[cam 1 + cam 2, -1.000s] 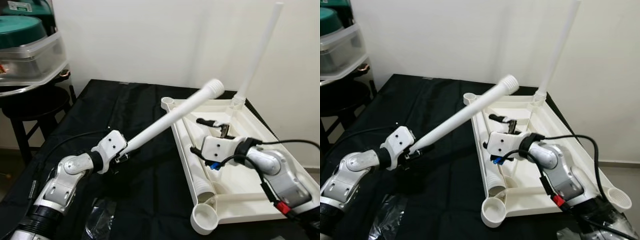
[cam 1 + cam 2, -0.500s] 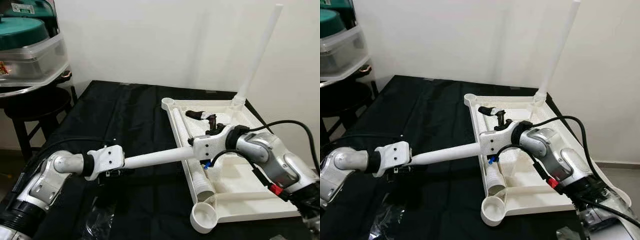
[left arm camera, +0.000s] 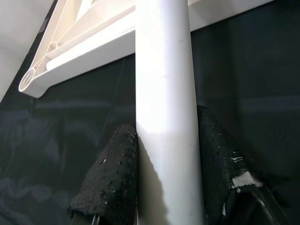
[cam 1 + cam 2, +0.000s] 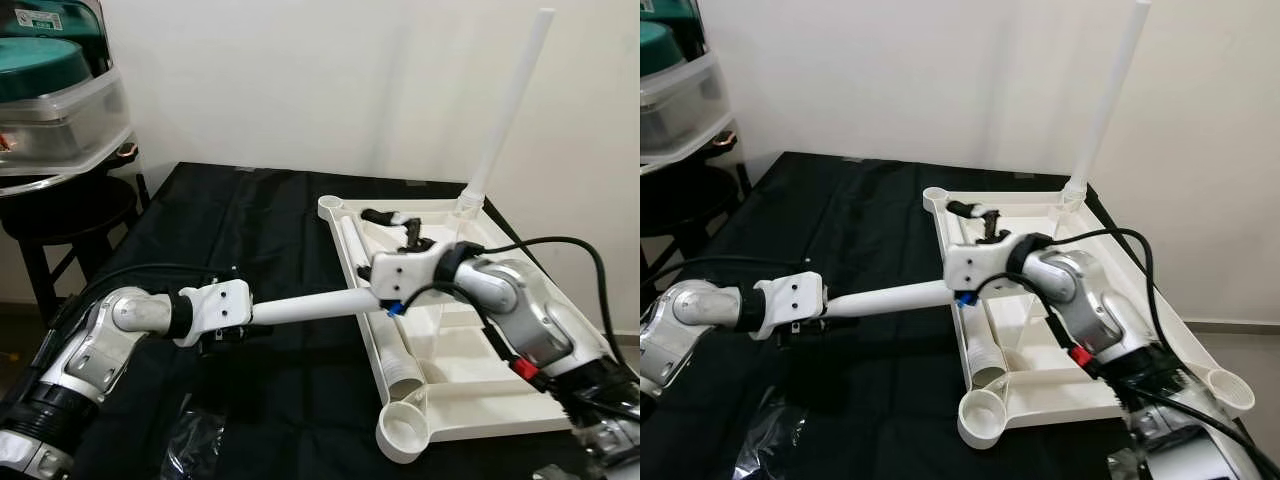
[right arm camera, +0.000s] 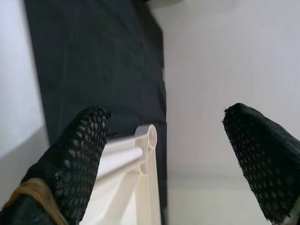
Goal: Building children table
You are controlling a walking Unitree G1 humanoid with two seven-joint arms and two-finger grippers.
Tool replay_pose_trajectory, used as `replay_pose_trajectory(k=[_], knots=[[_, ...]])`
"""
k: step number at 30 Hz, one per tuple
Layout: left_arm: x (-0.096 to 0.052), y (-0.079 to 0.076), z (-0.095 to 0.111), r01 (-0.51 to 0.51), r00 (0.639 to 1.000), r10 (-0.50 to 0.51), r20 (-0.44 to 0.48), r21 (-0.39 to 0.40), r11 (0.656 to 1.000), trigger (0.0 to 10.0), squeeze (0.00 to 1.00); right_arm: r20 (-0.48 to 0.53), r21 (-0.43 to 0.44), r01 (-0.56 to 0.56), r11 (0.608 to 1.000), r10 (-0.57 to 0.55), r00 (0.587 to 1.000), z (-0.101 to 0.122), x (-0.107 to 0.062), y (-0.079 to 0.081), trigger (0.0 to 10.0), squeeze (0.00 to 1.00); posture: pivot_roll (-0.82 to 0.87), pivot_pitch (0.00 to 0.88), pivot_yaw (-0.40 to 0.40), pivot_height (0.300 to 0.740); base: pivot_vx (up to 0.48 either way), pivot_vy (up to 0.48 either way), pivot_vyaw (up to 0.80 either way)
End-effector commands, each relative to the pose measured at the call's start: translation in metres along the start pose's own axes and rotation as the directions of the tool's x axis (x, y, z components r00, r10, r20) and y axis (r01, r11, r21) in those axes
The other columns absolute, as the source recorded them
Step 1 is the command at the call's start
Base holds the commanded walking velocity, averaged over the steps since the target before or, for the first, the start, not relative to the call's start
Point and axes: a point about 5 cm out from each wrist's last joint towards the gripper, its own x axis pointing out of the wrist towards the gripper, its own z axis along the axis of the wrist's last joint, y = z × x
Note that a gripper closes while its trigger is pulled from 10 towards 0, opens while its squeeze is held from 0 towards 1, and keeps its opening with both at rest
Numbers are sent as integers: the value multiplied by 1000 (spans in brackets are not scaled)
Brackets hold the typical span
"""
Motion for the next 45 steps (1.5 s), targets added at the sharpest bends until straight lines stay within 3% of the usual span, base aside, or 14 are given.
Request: replay_pose_trajectory(k=[1, 11, 13, 15, 19, 21, 25, 28, 30, 33, 45], knots=[[3, 1, 1, -8, 1000, 8, 9, 9, 1000, 10000, 0, 11, 54, -29, 998, 29, 1000, 1, -2, 1, 10000, 0, 38, 0, -77, 740, 0, 0, 0], [0, 4, -1, -29, 1000, 29, 10, 11, 1000, 10000, 0, -7, 74, -202, 977, 203, 979, -3, -7, 27, 10000, 0, 38, 0, -79, 740, 0, 0, 0], [0, 5, -2, -31, 1000, 31, 7, 12, 999, 10000, 0, 3, 85, -210, 974, 211, 978, -1, -7, 28, 10000, 0, 36, 0, -78, 740, 0, 0, 0], [4, 7, -6, -62, 998, 62, -18, 25, 998, 10000, 0, 91, 130, -248, 960, 238, 967, 13, -8, 26, 10000, 0, 35, 0, -78, 740, 0, 0, 0], [4, 8, -7, -67, 997, 68, -24, 29, 997, 10000, 0, 103, 137, -251, 958, 239, 966, 15, -8, 25, 10000, 0, 35, 0, -78, 740, 0, 0, 0], [6, 9, -8, -82, 996, 83, -27, 29, 996, 10000, 0, 174, 172, -237, 956, 207, 963, 25, -8, 19, 10000, 0, 30, 0, -79, 740, 0, 0, 0], [6, 10, -7, -90, 996, 91, -22, 30, 995, 10000, 0, 209, 184, -249, 951, 209, 955, 30, -9, 19, 10000, 0, 29, 0, -81, 740, 0, 0, 0], [5, 11, -5, -89, 996, 89, -15, 32, 996, 10000, 0, 194, 170, -256, 952, 222, 955, 27, -10, 21, 10000, 0, 29, 0, -81, 740, 0, 0, 0], [1, 12, -1, -73, 997, 73, 4, 51, 996, 10000, 0, 49, 111, -330, 937, 327, 944, 4, -16, 32, 10000, 0, 30, 0, -86, 740, 0, 0, 0], [0, 15, 3, -73, 997, 73, 12, 67, 995, 10000, 0, 5, 114, -374, 920, 376, 927, -4, -19, 38, 10000, 0, 30, 0, -86, 740, 0, 0, 0], [-9, 21, 29, -41, 994, 29, 109, 114, 993, 10000, 0, -59, 106, -371, 923, 378, 924, -16, -18, 36, 10000, 0, 37, 0, -98, 740, 0, 0, 0]])
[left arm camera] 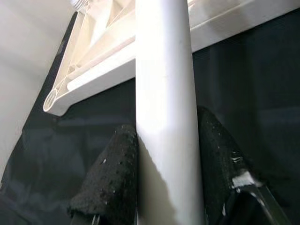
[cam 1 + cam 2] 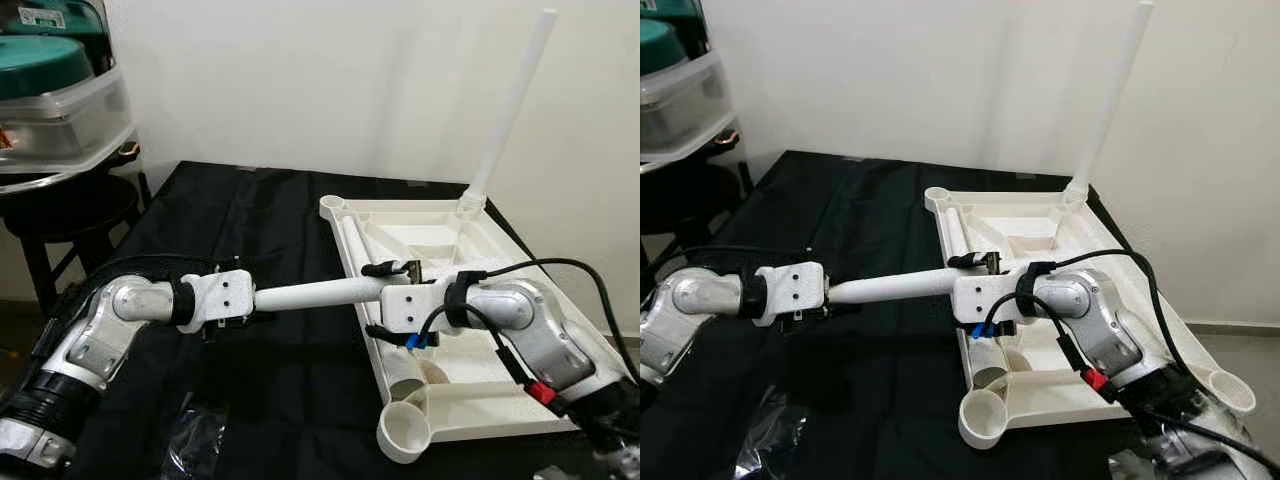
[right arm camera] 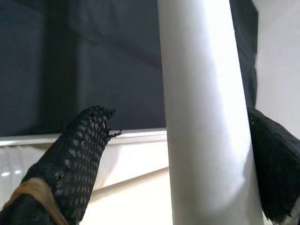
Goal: Building children table
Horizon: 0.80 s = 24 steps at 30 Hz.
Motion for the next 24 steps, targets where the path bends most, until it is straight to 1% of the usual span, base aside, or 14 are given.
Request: replay_pose_trajectory(k=[1, 3, 4, 5, 7, 8, 17, 24], knots=[[-3, 6, 13, -5, 998, 4, 58, 32, 999, 10000, 0, -31, 3, -10, 1000, 10, 999, -6, 2, 1, 10000, 0, 35, 0, -96, 740, 0, 0, 0], [-3, 5, 14, 4, 998, -6, 64, 33, 999, 10000, 0, -32, 1, -8, 1000, 8, 999, -7, 3, 1, 10000, 0, 35, 0, -96, 740, 0, 0, 0], [-2, 3, 16, 13, 996, -15, 83, 28, 1000, 10000, 0, -35, 1, -7, 1000, 7, 999, -7, 4, 2, 9647, 0, 35, 0, -98, 740, 0, 0, 0], [-2, 1, 20, 22, 994, -24, 105, 20, 1000, 10000, 0, -38, 1, -7, 1000, 7, 999, -8, 5, 2, 4549, 0, 38, 0, -100, 740, 0, 0, 0], [-2, 0, 22, 27, 992, -29, 120, 15, 1000, 10000, 0, -41, 1, -8, 1000, 8, 999, -9, 6, 3, 4549, 0, 38, 0, -100, 740, 0, 0, 0], [-2, -1, 24, 35, 991, -36, 128, 14, 999, 10000, 0, -42, 8, -3, 1000, 4, 999, -10, 6, 3, 0, 0, 40, 0, -101, 740, 0, 0, 0], [-3, -7, 19, 55, 995, -56, 83, 18, 998, 10000, 0, -97, -24, 31, 999, -33, 995, -19, 5, -2, 0, 0, 38, 0, -101, 740, 0, 0, 0], [-2, -2, 23, 30, 995, -31, 99, 16, 999, 10000, 0, -122, -45, 15, 999, -20, 992, -25, 6, 2, 0, 0, 34, 0, -101, 740, 0, 0, 0]])
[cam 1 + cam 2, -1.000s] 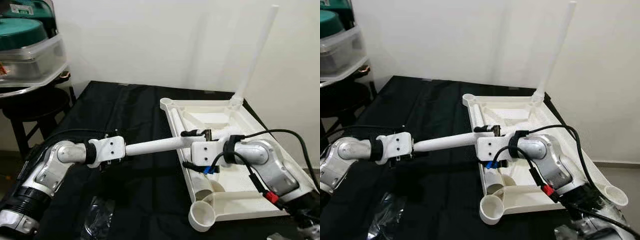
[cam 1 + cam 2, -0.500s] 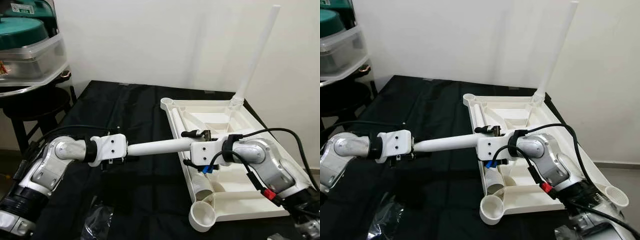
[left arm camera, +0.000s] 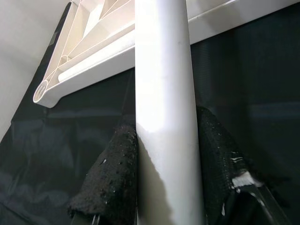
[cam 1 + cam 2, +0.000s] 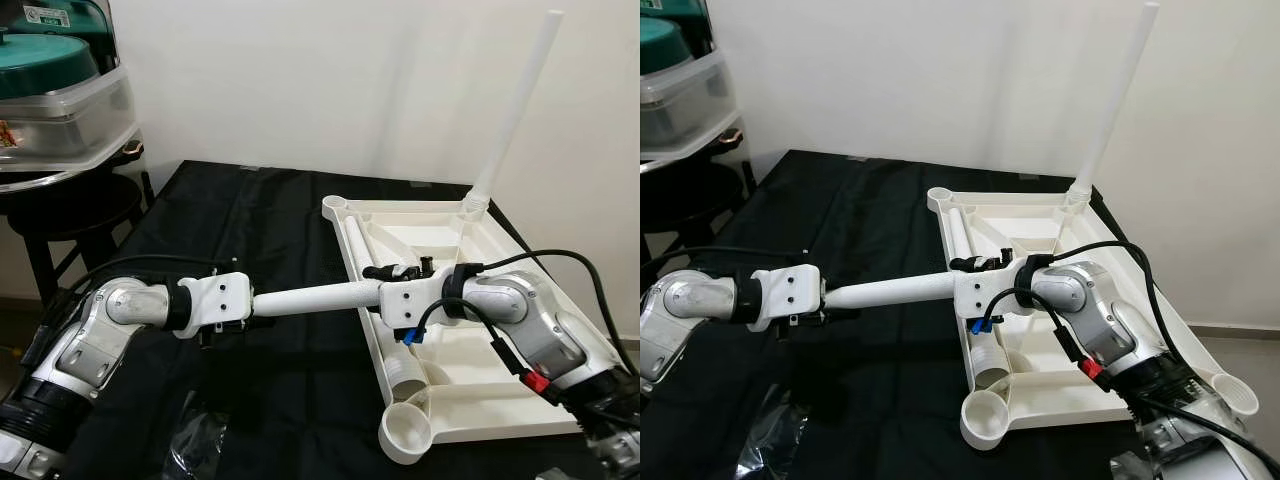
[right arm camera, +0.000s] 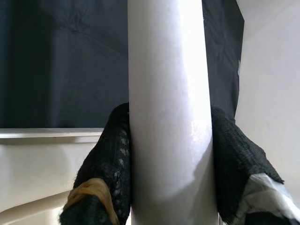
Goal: Building children table
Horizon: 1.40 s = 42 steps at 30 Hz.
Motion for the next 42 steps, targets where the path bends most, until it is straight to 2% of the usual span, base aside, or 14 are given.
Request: replay_pose_trajectory(k=[1, 4, 6, 7, 8, 25, 28, 29, 30, 32, 33, 36, 38, 42], knots=[[1, 6, 22, -16, 993, 9, 116, 53, 998, 10000, 0, -85, 26, -28, 999, 30, 996, -16, 1, 7, 0, 0, 34, 0, -101, 740, 0, 0, 0], [-2, 10, 26, -27, 990, 21, 142, 41, 999, 10000, 0, -90, 15, -28, 999, 30, 995, -17, 1, 7, 0, 0, 34, 0, -102, 740, 0, 0, 0], [-4, 20, 30, -81, 980, 80, 183, -2, 997, 10000, 776, -96, 0, -18, 1000, 18, 995, -18, 2, 6, 0, 0, 35, 0, -103, 740, 0, 0, 0], [-4, 20, 30, -81, 980, 80, 183, -2, 997, 10000, 776, -96, 0, -18, 1000, 18, 995, -18, 2, 6, 0, 0, 35, 0, -103, 740, 0, 0, 0], [-6, 26, 31, -119, 972, 123, 202, -31, 992, 10000, 1000, -98, -8, -9, 1000, 8, 995, -18, 3, 5, 0, 0, 35, 0, -104, 740, 0, 0, 0], [-27, 79, 41, -495, 825, 508, 250, -117, 861, 10000, 1000, -211, 3, 186, 983, -181, 961, -41, -3, -12, 0, 0, 35, 0, -109, 740, 0, 0, 0], [-36, 92, 18, -679, 715, 695, 72, -166, 715, 10000, 1000, -299, 118, 516, 848, -465, 833, -63, -23, -43, 0, 0, 38, 0, -109, 740, 0, 0, 0], [-36, 92, 18, -679, 715, 695, 72, -166, 715, 10000, 1000, -299, 118, 516, 848, -465, 833, -63, -23, -43, 0, 0, 38, 0, -109, 740, 0, 0, 0], [-39, 92, 8, -740, 664, 748, -6, -157, 655, 10000, 655, -328, 175, 630, 756, -559, 762, -69, -32, -51, 0, 0, 38, 0, -108, 740, 0, 0, 0], [-41, 91, 1, -773, 629, 776, -50, -144, 618, 10000, 655, -348, 208, 691, 692, -608, 714, -72, -36, -55, 0, 0, 38, 0, -108, 740, 0, 0, 0], [-43, 89, -6, -805, 588, 802, -102, -170, 568, 10000, 0, -367, 234, 747, 623, -655, 661, -75, -41, -58, 0, 0, 39, 0, -106, 740, 0, 0, 0], [-41, 84, -17, -827, 554, 815, -169, -223, 516, 10000, 0, -380, 253, 802, 541, -707, 596, -75, -45, -59, 0, 0, 46, 0, -104, 740, 0, 0, 0], [-27, 68, -29, -786, 578, 779, -241, -419, 454, 10000, 0, -252, 490, 770, 408, -780, 573, -52, -33, -58, 0, 0, 53, 0, -102, 740, 0, 0, 0], [-15, 58, -31, -715, 623, 744, -240, -560, 418, 10000, 0, -92, 631, 659, 409, -804, 587, -24, -19, -52, 0, 0, 50, 0, -97, 740, 0, 0, 0]])
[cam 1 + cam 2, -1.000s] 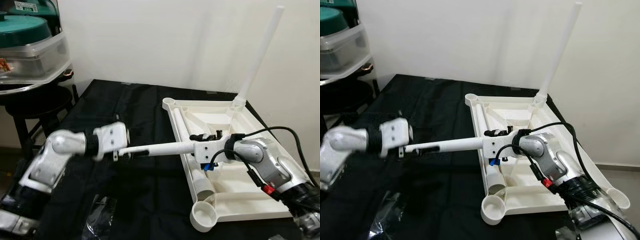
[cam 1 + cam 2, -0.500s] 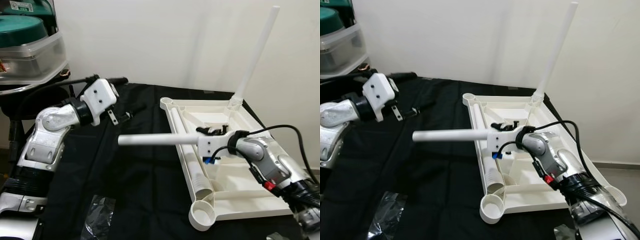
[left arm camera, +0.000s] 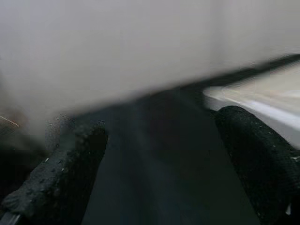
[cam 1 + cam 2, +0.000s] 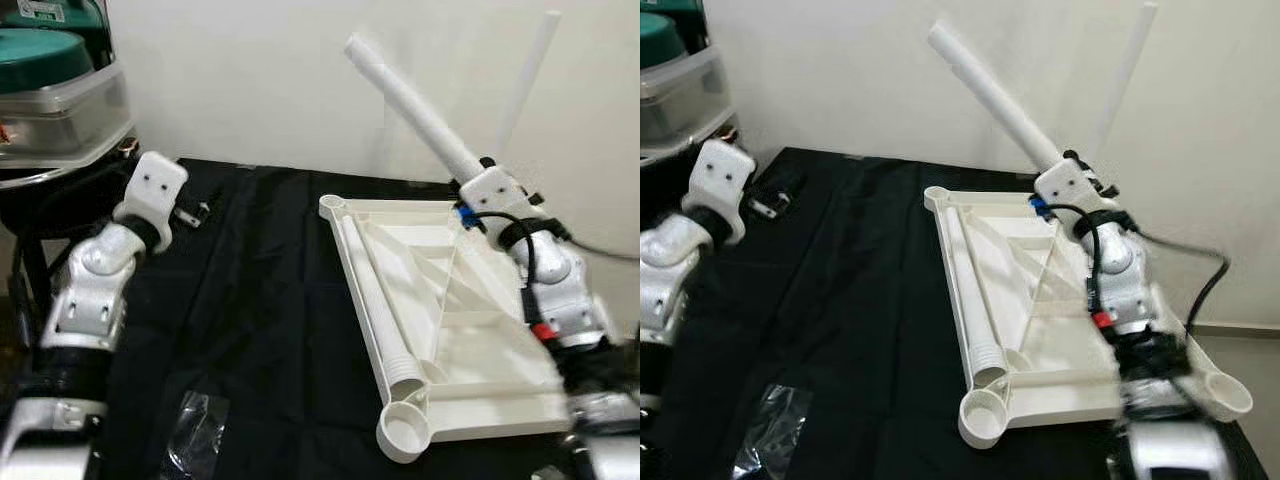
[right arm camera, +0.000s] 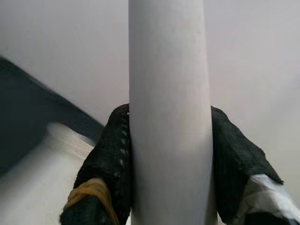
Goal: Building children table
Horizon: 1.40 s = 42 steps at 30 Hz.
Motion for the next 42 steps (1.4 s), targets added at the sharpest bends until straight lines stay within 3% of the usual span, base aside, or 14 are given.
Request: replay_pose_trajectory(k=[1, 2, 4, 7, 13, 14, 15, 16, 17, 18, 19, 27, 35, 42], knots=[[0, 2, 2, 11, 1000, -11, -1, -53, 999, 10000, 0, 78, 8, -16, 1000, 15, 997, 13, -1, -2, 0, 0, 50, 0, -97, 740, 0, 0, 0], [1, -2, -1, 30, 999, -32, -15, -128, 991, 10000, 0, 97, 10, -58, 998, 57, 994, 15, -2, 10, 0, 0, 49, 0, -96, 740, 0, 0, 0], [3, -8, -1, 46, 999, -51, -20, -194, 980, 10000, 0, 107, 12, -90, 996, 88, 990, 15, -3, 22, 0, 0, 47, 0, -93, 740, 0, 0, 0], [7, -23, 9, 97, 995, -101, 12, -419, 903, 10000, 0, 100, -92, -165, 982, 174, 980, 9, -9, 52, 0, 0, 50, 0, -95, 740, 0, 0, 0], [7, -21, 24, 119, 993, -95, 72, -543, 831, 10000, 0, 72, -172, -173, 970, 188, 980, 1, -11, 58, 0, 0, 57, 0, -101, 740, 0, 0, 0], [6, -17, 30, 140, 990, -92, 108, -632, 762, 10000, 0, 59, -196, -181, 964, 196, 979, -2, -13, 57, 0, 0, 60, 0, -103, 740, 0, 0, 0], [6, -17, 30, 140, 990, -92, 108, -632, 762, 10000, 0, 59, -196, -181, 964, 196, 979, -2, -13, 57, 0, 0, 60, 0, -103, 740, 0, 0, 0], [4, -14, 36, 169, 985, -94, 145, -689, 705, 10000, 0, 47, -213, -192, 958, 207, 977, -5, -15, 58, 0, 0, 62, 0, -105, 740, 0, 0, 0], [4, -14, 36, 169, 985, -94, 145, -689, 705, 10000, 0, 47, -213, -192, 958, 207, 977, -5, -15, 58, 0, 0, 62, 0, -105, 740, 0, 0, 0], [2, -15, 41, 213, 976, -115, 184, -723, 657, 10000, 0, 40, -222, -202, 954, 216, 976, -7, -16, 59, 0, 0, 62, 0, -106, 740, 0, 0, 0], [-1, -18, 44, 256, 966, -139, 218, -724, 641, 10000, 0, 33, -227, -207, 952, 220, 975, -9, -17, 60, 0, 0, 59, 0, -104, 740, 0, 0, 0], [-16, -35, 54, 400, 916, -249, 314, -680, 614, 10000, 0, -1, -201, -132, 971, 135, 991, -15, -14, 53, 0, 0, 62, 0, -104, 740, 0, 0, 0], [-18, -44, 47, 402, 916, -288, 280, -676, 618, 10000, 0, -29, -152, -22, 988, 18, 999, -16, -8, 42, 0, 0, 61, 0, -105, 740, 0, 0, 0], [-16, -49, 51, 401, 915, -290, 281, -709, 579, 10000, 0, -14, -135, -109, 985, 108, 994, -15, -7, 62, 0, 0, 61, 0, -105, 740, 0, 0, 0]])
